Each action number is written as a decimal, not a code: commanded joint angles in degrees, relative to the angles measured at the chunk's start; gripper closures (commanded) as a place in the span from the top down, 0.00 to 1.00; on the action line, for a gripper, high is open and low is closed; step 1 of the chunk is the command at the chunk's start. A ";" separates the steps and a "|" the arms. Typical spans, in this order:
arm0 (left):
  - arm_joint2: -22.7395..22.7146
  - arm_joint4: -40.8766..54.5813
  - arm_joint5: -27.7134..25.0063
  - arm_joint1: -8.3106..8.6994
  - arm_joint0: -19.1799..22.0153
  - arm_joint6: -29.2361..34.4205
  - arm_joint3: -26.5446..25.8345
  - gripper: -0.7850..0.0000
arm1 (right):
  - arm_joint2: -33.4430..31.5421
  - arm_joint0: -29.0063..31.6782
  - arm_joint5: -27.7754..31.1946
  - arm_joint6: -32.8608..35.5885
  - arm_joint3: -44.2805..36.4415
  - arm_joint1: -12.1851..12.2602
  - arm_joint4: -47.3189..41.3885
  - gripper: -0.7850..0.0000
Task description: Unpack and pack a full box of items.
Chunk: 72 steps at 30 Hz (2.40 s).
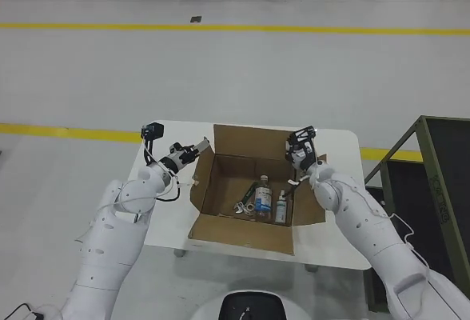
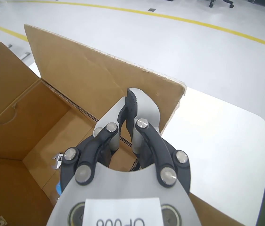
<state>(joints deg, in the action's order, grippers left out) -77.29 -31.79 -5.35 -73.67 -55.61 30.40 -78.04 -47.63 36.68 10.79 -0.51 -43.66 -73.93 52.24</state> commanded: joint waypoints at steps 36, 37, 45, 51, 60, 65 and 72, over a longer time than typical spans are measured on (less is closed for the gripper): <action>1.68 -28.41 11.83 0.96 -7.62 -15.70 -10.59 1.00 | -24.20 28.55 -5.53 11.28 -48.22 7.93 16.72 0.00; 1.34 -27.71 12.04 0.93 -8.10 -16.25 -11.21 1.00 | -24.79 29.38 -5.73 12.20 -49.39 8.04 16.82 0.00; 0.77 -26.55 12.24 0.89 -8.71 -16.74 -12.00 1.00 | -24.79 29.38 -5.73 12.20 -49.39 8.04 16.82 0.00; 0.77 -26.55 12.24 0.89 -8.71 -16.74 -12.00 1.00 | -23.49 29.85 1.75 13.91 -54.88 8.41 20.86 0.00; 0.77 -26.55 12.24 0.89 -8.71 -16.74 -12.00 1.00 | -21.57 31.51 -5.80 38.86 -67.12 8.02 20.80 0.00; 0.77 -26.55 12.24 0.89 -8.71 -16.74 -12.00 1.00 | -21.26 32.38 -8.96 41.75 -69.60 7.81 20.49 0.00; 0.77 -26.55 12.24 0.89 -8.71 -16.74 -12.00 1.00 | -21.26 32.38 -8.96 41.75 -69.60 7.81 20.49 0.00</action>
<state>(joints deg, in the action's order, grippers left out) -76.52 -58.35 6.89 -72.79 -64.32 13.65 -90.04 -68.89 69.06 1.83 41.23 -113.26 -66.12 72.73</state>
